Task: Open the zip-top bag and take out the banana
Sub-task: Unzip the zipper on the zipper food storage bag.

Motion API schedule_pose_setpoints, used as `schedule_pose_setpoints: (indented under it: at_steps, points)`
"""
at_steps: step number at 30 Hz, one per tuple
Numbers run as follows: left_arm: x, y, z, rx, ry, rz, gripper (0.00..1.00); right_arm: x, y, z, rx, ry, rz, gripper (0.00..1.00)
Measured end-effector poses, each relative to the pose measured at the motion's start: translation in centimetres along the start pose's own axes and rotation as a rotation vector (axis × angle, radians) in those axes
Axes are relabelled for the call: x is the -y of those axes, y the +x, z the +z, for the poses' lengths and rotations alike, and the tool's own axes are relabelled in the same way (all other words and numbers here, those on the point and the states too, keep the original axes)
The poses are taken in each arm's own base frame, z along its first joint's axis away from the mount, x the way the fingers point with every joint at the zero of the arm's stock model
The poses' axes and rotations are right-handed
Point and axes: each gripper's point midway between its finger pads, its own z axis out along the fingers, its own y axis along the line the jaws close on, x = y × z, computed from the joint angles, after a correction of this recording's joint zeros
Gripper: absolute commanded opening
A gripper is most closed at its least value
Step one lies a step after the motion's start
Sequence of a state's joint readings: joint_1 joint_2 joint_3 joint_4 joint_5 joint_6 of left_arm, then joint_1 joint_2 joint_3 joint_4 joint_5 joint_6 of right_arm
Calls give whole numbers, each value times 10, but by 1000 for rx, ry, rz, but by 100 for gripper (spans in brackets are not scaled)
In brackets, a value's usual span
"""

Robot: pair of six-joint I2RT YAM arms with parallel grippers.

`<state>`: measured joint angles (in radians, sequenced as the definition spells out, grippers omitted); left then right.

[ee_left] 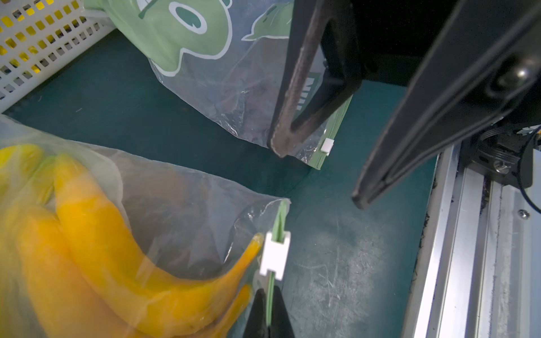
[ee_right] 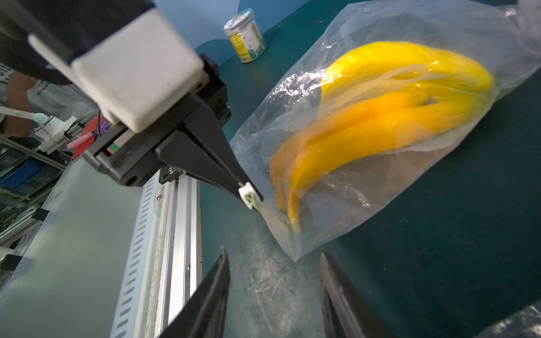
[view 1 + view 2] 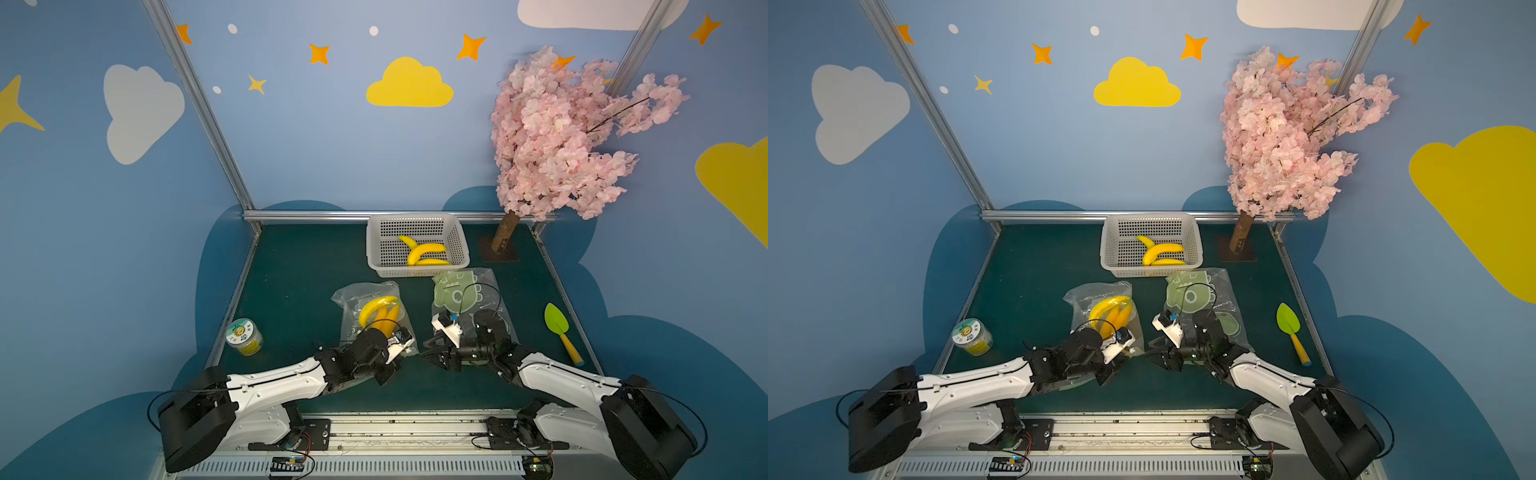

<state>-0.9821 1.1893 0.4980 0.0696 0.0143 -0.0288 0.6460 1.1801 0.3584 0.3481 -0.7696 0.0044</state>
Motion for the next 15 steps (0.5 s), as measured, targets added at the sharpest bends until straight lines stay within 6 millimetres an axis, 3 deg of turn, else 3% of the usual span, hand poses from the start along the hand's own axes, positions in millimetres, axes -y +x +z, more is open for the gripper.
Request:
schedule_pose_setpoints:
  at_steps: [6, 10, 15]
  points:
    - [5, -1, 0, 3, 33, -8, 3, -4, -10, 14, -5, -56, -46, 40]
    - [4, -2, -1, 9, 36, -12, 3, -3, -8, 18, -17, -74, -40, 33]
    - [0, -7, -6, 34, 34, -32, 2, -5, -5, 20, -24, -88, -40, 31]
